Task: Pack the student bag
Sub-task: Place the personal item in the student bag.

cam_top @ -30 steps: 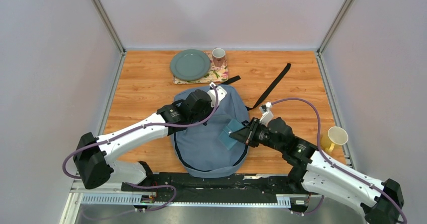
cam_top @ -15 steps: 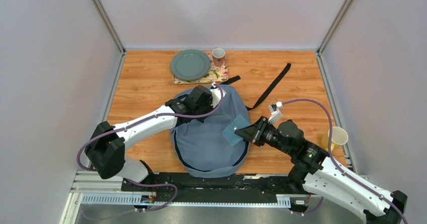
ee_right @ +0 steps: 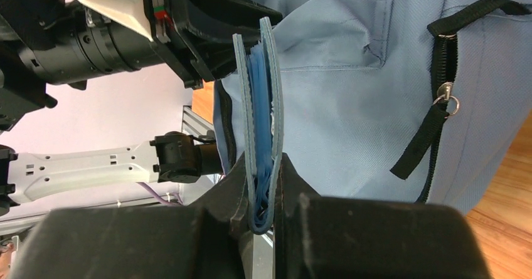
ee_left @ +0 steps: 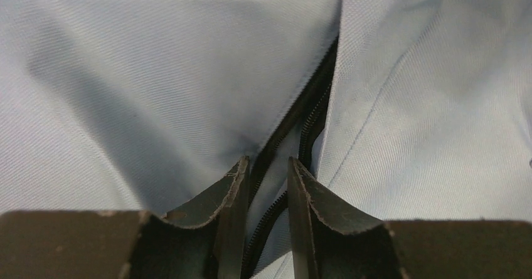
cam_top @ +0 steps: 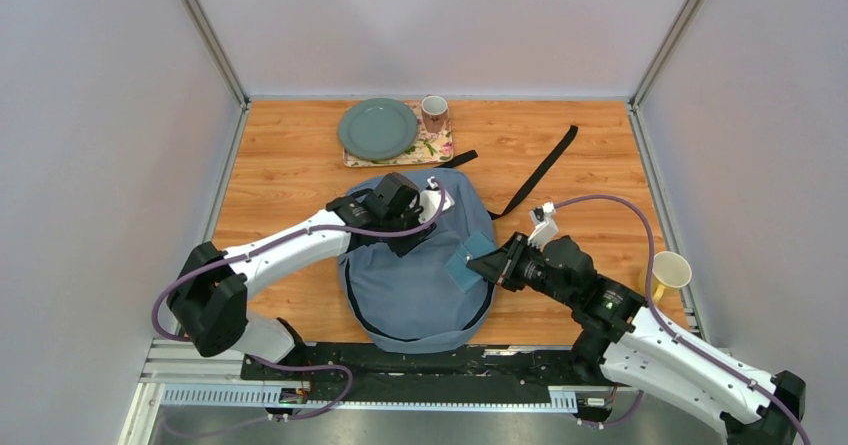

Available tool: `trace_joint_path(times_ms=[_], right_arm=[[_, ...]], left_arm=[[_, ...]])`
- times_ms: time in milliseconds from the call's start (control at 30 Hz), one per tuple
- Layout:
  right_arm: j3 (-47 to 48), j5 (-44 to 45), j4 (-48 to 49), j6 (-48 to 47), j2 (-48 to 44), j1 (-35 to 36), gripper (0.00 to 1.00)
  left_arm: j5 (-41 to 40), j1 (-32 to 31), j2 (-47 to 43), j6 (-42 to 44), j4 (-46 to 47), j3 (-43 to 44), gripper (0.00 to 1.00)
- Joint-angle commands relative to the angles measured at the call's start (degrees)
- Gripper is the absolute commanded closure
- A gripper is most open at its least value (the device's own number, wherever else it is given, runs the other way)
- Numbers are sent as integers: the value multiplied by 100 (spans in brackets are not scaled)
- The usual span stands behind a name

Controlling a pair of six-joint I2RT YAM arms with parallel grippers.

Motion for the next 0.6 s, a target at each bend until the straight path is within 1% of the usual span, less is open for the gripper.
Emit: trace_joint_path(times_ms=[0,167,200,233,300,367,400,433,533,567], right_arm=[[352,135,186,-162,67,8,100],[343,118,204,-162,85,8,100],[334,109,204,-162,77,8,100],[317,109,195,-171,59,8,100],[308,118,178,-144,33,8,100],[299,126,151,-144,-2,8,100],[299,144,134,-153,-11,8,100],[299,153,107,-162,-29,8,100],[308,188,46,-171,-55,-1,100],[308,197,28,-179,-73,-1,100]], left_arm=[[92,-284,-195,149,-24,-355,62],[-383,-530,77,8,152,-550,62],[-671,-583,130,-62,222,-585,62],[-848,-653,183,-80,258,-602,59],[-1313,-697,341,-133,372,-629,59],[-1569,-759,411,-150,521,-699,60],[-1779,-759,420,-203,705,-786,64],[-1869,-759,412,-238,811,-839,73],[-2089,-759,350,-282,1172,-972,87],[-2133,-759,289,-291,1251,-1007,89]])
